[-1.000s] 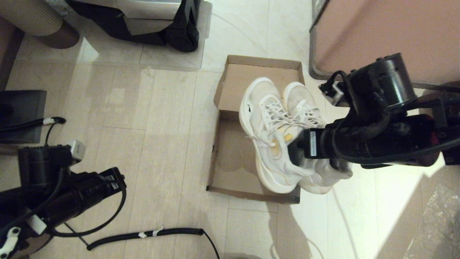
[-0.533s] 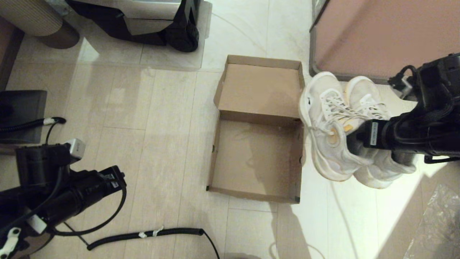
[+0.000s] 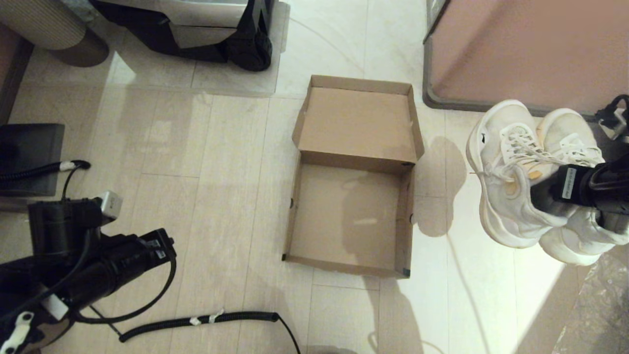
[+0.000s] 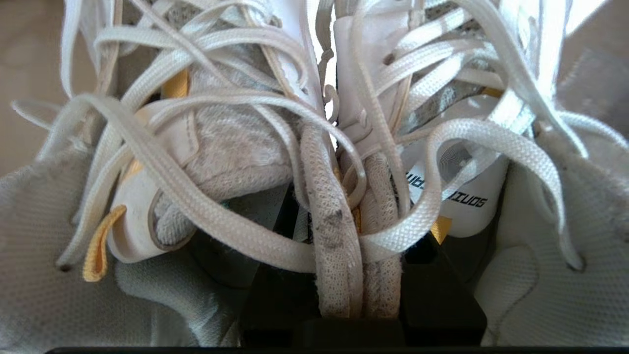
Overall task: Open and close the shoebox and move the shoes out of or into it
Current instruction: Put the shoes out of the shoe box
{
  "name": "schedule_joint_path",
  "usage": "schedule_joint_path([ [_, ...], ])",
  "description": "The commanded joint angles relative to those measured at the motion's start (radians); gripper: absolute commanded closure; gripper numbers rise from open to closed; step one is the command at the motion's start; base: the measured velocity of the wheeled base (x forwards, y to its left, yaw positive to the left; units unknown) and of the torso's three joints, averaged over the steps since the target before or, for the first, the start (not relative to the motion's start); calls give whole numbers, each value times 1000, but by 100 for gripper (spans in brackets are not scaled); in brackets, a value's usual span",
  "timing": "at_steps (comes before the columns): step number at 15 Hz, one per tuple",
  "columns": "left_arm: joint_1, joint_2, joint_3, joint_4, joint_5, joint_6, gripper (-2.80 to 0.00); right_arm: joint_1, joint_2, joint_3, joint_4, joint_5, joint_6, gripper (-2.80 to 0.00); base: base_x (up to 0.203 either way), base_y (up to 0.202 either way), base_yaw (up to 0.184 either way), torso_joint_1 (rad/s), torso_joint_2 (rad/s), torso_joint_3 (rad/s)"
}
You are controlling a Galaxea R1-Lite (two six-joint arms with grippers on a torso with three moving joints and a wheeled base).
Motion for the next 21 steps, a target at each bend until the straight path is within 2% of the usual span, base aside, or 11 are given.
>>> schedule_joint_path([
  [1,-9,8,-7,-5,1,-1,0,-30,-10,1,0,-3,-13,0,0,0,0,0,0,0],
  [8,-38,4,5,-5,3,0,0,-69,-27,13,-1,-1,-23,0,0,0,0,0,0,0],
  [13,-96,-4,45,-22,7,0,0,-99,-36,15,-1,2,-27,0,0,0,0,0,0,0],
  [17,-98,7,56,-50,4,2,0,-116,-41,37,-1,4,-28,0,0,0,0,0,0,0],
  [21,-98,7,52,-50,4,0,0,-117,-33,57,-31,5,-84,0,0,0,0,0,0,0],
])
